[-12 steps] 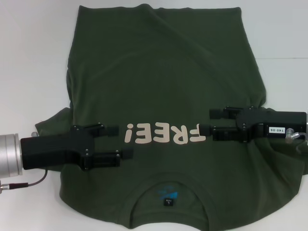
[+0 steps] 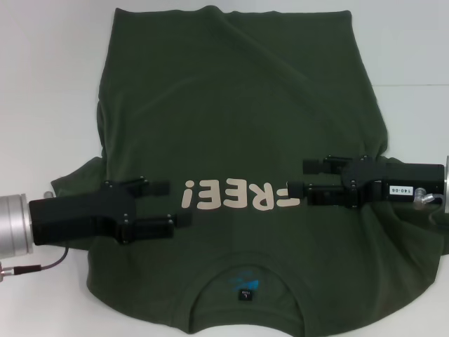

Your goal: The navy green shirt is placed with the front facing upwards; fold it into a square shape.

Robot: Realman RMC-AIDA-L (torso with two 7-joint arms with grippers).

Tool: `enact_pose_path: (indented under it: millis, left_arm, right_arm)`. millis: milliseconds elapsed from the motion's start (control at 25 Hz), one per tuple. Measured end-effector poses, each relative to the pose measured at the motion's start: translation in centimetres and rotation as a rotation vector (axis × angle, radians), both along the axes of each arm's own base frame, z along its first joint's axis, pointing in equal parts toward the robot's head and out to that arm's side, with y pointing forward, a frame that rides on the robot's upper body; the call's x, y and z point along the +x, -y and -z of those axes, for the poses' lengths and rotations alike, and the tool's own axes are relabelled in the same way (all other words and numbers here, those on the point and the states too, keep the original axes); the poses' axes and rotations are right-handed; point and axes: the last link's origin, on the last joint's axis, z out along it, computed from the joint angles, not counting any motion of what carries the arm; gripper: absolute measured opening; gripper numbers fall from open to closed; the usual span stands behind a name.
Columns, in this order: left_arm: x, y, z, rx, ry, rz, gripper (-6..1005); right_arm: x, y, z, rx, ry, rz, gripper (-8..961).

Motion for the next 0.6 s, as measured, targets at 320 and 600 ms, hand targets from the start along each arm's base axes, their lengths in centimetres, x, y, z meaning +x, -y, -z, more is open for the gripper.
enact_pose_path:
  millis: [320,600]
  left_arm:
    - [-3.3,-0.2,-1.7,0.133,0.002,-0.192,876]
    - [-5.9,0.7,-3.5,0.234,0.029,-0.310,873]
  right_arm:
    - [-0.2,0.0,0.2,0.000,-0.007,-0.002,854]
    - [-0.8,-0.3,0.5,0.003,-0.011,-0.010,853]
